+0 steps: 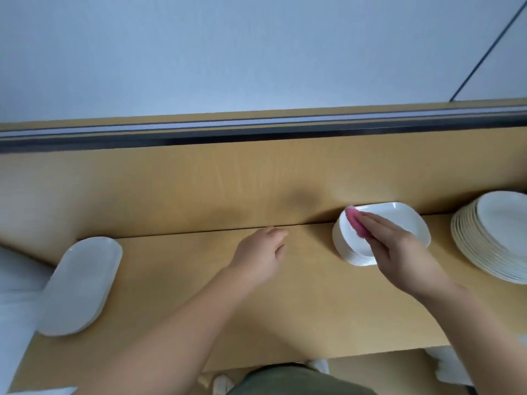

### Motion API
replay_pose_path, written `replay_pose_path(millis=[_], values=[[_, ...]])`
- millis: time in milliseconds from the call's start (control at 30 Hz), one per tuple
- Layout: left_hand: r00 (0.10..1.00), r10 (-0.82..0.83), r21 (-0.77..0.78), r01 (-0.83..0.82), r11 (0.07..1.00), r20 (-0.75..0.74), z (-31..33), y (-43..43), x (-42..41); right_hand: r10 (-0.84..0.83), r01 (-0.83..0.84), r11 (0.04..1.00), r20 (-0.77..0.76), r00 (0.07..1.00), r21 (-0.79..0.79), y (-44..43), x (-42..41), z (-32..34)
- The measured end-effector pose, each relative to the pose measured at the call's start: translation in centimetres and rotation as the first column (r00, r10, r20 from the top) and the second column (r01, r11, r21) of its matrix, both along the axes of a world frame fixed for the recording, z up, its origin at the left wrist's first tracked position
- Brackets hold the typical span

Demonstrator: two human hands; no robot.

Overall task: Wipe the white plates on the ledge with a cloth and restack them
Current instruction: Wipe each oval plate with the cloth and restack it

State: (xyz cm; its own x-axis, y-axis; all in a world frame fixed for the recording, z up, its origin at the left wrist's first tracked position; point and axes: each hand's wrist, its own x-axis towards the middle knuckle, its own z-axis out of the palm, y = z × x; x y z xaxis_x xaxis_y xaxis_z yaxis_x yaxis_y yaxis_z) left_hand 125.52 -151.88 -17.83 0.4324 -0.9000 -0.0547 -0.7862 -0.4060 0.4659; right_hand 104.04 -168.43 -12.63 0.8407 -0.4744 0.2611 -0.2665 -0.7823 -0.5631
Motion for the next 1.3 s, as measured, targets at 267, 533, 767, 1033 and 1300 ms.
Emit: replay_pose_path(millis=[267,533,767,1033,1300], values=[[0.986,0.06,0.033,-0.055,0.998,-0.152,-1.2,-10.8,-7.1,-0.087,0.087,0.996,0.025,0.996,-0.007,-6.8,-7.8,-0.2],[0.92,0.309,0.14,-0.282,0.949,-0.241,-3.6,-15.4,-9.1,-0.061,0.061,0.998,0.031,0.998,-0.012,-10.6,-10.6,-1.0],[0.84,0.434,0.125,-0.417,0.9,-0.326,-4.2,-16.1,-9.0,-0.029,0.03,0.999,0.042,0.999,-0.027,-12.2,-11.3,-1.5],[0.673,0.498,0.073,-0.554,0.829,-0.547,-2.7,-14.0,-7.9,-0.008,0.011,0.999,0.076,0.997,-0.04,-12.8,-10.8,-0.5],[0.586,0.526,0.032,-0.649,0.76,-0.616,-2.0,-7.4,-5.1,0.065,-0.062,0.998,0.092,0.994,-0.026,-10.3,-7.1,0.3]])
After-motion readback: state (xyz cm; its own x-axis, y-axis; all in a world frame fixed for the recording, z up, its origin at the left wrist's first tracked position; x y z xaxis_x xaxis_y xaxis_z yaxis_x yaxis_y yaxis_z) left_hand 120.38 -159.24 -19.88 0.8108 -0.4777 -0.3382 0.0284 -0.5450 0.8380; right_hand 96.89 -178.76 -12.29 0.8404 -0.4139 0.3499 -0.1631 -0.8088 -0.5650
